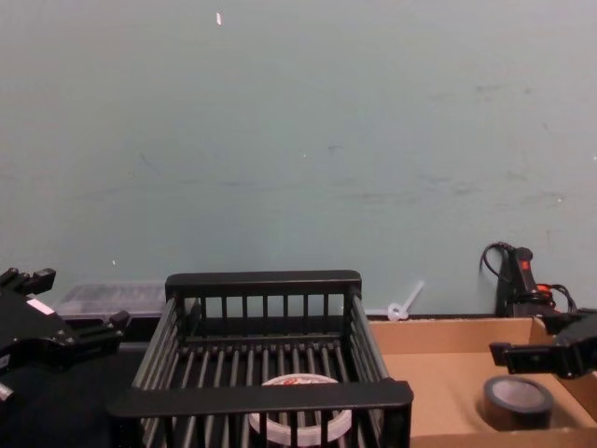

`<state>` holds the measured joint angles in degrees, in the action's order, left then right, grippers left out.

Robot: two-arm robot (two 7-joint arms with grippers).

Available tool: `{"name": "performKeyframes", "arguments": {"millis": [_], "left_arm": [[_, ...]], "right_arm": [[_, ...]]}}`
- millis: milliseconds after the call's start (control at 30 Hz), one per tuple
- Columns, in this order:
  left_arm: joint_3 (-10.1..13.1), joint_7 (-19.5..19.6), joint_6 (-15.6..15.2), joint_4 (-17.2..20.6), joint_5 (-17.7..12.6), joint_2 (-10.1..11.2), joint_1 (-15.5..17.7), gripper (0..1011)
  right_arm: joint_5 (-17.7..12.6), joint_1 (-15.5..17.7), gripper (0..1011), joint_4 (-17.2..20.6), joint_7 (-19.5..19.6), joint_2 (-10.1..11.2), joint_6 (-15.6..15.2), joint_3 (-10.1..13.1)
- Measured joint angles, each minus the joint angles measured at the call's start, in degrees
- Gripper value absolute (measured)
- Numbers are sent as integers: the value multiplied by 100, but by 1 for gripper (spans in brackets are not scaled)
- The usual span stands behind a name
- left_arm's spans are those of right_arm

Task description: Pick up the white tape and place it into the black box , Pick up the silver tape and place it into the brown box.

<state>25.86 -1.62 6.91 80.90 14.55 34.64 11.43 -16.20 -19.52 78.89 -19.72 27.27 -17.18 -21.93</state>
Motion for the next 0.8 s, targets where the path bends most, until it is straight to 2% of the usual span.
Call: {"name": "performKeyframes", "arguments": {"millis": [100,300,400,500,533,567,600,667,800], "left_arm": [[0,0,0,0,0,0,0,1001],[0,0,0,0,0,0,0,1001],[0,0,0,0,0,0,0,1001],[0,0,0,0,0,0,0,1001],[0,0,0,0,0,0,0,1001],[0,0,0,0,0,0,0,1001],[0,0,0,0,0,0,0,1001],[0,0,0,0,0,0,0,1001],[0,0,0,0,0,0,0,1001]], "right_arm": [[0,0,986,0,0,0,0,0],[5,9,1002,5,11,-4,2,11],[72,85,1002,60,178,-54,75,115],[173,219,1002,160,434,-131,270,262],[231,301,1002,210,580,-171,430,331],[231,301,1002,210,580,-171,430,331],[314,413,1003,253,760,-223,677,414],[426,542,1002,278,951,-281,985,490],[551,725,1002,285,1090,-339,1407,590]]}}
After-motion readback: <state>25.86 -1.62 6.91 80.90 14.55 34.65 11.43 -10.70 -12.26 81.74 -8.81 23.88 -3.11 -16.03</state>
